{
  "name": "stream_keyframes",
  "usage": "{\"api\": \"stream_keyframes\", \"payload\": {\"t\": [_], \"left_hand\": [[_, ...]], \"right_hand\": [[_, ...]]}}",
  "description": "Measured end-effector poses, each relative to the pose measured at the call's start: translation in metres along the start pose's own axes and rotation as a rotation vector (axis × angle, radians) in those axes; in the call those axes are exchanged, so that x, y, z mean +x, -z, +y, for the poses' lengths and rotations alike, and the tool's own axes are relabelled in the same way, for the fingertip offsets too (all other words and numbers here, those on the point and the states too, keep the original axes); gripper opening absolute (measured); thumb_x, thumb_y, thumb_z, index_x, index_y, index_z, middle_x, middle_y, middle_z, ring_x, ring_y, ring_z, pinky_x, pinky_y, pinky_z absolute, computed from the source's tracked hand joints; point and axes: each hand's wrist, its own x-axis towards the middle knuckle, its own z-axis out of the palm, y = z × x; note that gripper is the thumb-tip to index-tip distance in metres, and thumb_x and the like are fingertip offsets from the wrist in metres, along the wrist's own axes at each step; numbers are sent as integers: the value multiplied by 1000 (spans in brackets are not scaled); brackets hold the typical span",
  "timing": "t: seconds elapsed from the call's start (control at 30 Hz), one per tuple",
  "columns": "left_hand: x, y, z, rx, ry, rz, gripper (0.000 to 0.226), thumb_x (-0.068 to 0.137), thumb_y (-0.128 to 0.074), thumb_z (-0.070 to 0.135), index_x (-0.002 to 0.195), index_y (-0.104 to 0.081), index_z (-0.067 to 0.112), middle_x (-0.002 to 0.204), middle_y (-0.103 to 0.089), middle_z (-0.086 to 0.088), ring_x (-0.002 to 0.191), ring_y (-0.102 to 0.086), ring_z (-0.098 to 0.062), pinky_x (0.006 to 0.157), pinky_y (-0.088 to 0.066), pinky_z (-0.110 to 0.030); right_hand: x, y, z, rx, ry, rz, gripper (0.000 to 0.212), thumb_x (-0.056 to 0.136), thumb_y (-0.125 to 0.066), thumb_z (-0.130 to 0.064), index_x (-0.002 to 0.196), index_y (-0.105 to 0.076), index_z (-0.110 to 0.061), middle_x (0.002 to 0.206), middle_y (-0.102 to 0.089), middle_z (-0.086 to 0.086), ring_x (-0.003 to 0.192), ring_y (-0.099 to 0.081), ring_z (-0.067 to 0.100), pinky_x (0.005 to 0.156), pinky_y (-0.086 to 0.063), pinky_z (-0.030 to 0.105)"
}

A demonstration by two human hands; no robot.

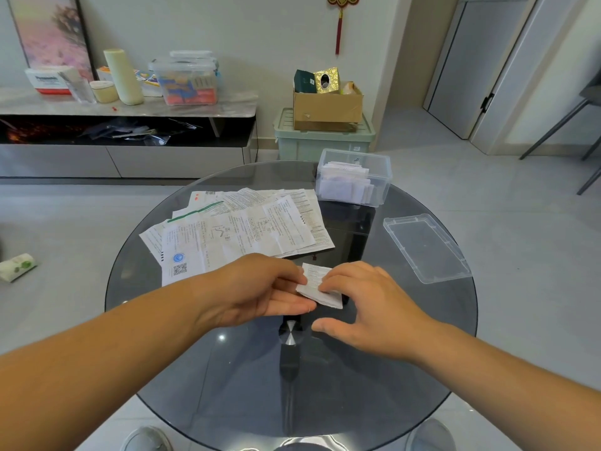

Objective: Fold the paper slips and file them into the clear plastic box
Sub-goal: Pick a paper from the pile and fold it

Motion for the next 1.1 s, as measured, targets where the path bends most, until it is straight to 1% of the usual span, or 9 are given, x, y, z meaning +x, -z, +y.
{"api": "stream_keyframes", "payload": {"t": [0.2, 0.33, 0.4, 0.47, 0.53, 0.6, 0.83, 1.0, 1.1], "left_hand": [[4, 10, 0, -79, 41, -26, 51, 103, -50, 32, 117, -62, -16, 108, -69, -34, 89, -74, -35, 76, -63, -35], [6, 8, 1, 66, 13, -4, 60, 100, -50, 48, 116, -63, -9, 101, -72, -27, 78, -73, -32, 69, -64, -38], [6, 1, -2, 384, -135, 98, 40, 99, -58, 42, 115, -63, 6, 92, -71, -15, 67, -69, -22, 60, -60, -34], [8, -1, -10, 857, -420, 236, 22, 96, -62, 36, 112, -60, 20, 90, -66, -1, 72, -66, -16, 61, -55, -29], [12, 5, -20, 1270, -758, 303, 25, 95, -59, 38, 117, -59, 26, 107, -58, 9, 95, -59, -11, 77, -51, -25], [16, 12, -26, 1494, -918, 209, 35, 96, -51, 43, 126, -60, 26, 127, -52, 9, 113, -51, -9, 93, -47, -26], [18, 23, -44, 1752, -887, 88, 63, 101, -25, 58, 151, -40, 22, 154, -37, 5, 140, -34, -14, 115, -30, -30], [20, 26, -45, 1769, -876, 83, 68, 101, -26, 66, 157, -28, 29, 157, -29, 9, 145, -21, -10, 116, -15, -25], [21, 23, -45, 1777, -866, 80, 68, 99, -25, 68, 158, -22, 33, 154, -29, 9, 143, -22, -11, 115, -16, -26]], "right_hand": [[8, -4, 1, 109, -80, 129, 33, 94, -46, -53, 91, -68, -27, 95, -62, -15, 96, -51, 11, 85, -47, 36], [17, -2, 4, 193, -214, 177, 22, 97, -55, -41, 81, -61, -27, 83, -59, -11, 91, -51, 14, 86, -45, 38], [21, -2, 7, 220, -281, 179, 13, 95, -60, -41, 89, -62, -30, 85, -60, -14, 93, -51, 13, 89, -43, 37], [22, -4, 8, 200, -320, 171, 14, 92, -64, -45, 100, -60, -34, 90, -60, -16, 96, -50, 12, 92, -38, 35], [22, -6, 8, 139, -336, 152, 27, 90, -64, -52, 112, -58, -37, 94, -55, -17, 100, -48, 12, 93, -34, 35], [21, -6, 8, 97, -343, 148, 32, 90, -61, -57, 117, -57, -41, 98, -51, -15, 104, -44, 12, 93, -31, 35], [19, -9, 9, 67, -372, 156, 33, 90, -57, -60, 121, -55, -46, 109, -42, -14, 114, -35, 12, 90, -22, 33], [15, -11, 11, 52, -350, 140, 33, 96, -52, -51, 129, -53, -47, 110, -39, -13, 115, -34, 12, 94, -20, 31], [16, -13, 9, 54, -352, 154, 33, 97, -50, -52, 130, -53, -47, 110, -39, -13, 115, -33, 13, 95, -19, 30]]}}
